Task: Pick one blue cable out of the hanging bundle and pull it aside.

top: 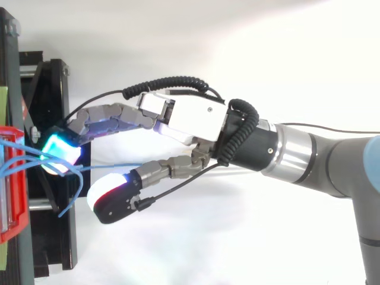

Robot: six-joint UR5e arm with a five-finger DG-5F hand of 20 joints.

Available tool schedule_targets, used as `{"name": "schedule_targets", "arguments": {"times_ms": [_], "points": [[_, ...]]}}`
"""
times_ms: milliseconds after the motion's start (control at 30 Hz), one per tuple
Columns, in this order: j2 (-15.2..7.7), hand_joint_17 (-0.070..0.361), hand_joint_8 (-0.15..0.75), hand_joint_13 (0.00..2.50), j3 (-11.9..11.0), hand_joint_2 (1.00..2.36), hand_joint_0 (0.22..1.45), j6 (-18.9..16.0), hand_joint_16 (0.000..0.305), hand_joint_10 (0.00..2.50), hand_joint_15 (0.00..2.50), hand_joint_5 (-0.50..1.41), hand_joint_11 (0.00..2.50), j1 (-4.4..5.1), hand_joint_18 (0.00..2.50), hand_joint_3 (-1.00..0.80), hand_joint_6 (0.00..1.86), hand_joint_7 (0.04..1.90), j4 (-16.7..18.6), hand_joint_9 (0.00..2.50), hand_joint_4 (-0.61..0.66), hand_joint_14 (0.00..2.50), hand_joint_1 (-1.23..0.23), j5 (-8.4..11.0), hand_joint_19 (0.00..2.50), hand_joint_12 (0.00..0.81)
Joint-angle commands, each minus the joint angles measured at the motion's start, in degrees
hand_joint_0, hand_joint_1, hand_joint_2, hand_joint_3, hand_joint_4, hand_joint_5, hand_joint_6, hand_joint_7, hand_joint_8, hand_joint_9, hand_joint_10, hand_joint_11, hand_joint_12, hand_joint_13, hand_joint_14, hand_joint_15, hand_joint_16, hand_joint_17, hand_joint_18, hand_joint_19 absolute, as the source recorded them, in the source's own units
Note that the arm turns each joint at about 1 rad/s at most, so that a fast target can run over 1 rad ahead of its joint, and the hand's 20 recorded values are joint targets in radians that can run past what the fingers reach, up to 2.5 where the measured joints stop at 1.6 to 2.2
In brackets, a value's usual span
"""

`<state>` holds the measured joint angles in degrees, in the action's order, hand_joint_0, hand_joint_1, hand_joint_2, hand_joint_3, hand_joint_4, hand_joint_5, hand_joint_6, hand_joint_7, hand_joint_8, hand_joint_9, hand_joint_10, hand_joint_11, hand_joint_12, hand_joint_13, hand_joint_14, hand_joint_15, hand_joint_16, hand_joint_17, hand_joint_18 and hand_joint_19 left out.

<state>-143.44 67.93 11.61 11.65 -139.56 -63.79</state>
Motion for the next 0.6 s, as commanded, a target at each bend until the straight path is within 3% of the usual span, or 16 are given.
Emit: {"name": "schedule_targets", "arguments": {"times_ms": [0, 333, 467, 567], "points": [[-0.4, 0.095, 0.267, 0.51, -0.5, 1.0, 0.5, -0.6, 0.042, 0.0, 0.18, -0.13, 0.12, 0.12, 0.36, -0.5, 0.5, 0.9, -0.6, 0.59, 0.29, 0.01, -0.63, -0.29, 0.16, 0.337], [-0.4, 0.09, 0.27, 0.58, -1.4, 1.0, 0.53, -4.3, 0.04, 0.01, 0.22, -0.1, 0.17, 0.48, 0.41, -0.48, 0.5, 1.1, -1.1, 0.68, 0.27, 0.01, -0.6, -0.99, 0.19, 0.319], [0.6, 0.09, 0.271, 0.6, -1.5, 1.0, 0.53, -6.4, 0.04, 0.01, 0.23, -0.09, 0.17, 0.21, 0.42, -0.48, 0.5, 1.14, -1.5, 0.69, 0.26, 0.01, -0.6, -2.57, 0.2, 0.32], [2.5, 0.089, 0.271, 0.6, -1.5, 1.0, 0.53, -7.4, 0.04, 0.01, 0.23, -0.09, 0.18, -0.14, 0.42, -0.48, 0.5, 1.16, -4.8, 0.7, 0.25, 0.01, -0.6, -4.24, 0.2, 0.32]]}}
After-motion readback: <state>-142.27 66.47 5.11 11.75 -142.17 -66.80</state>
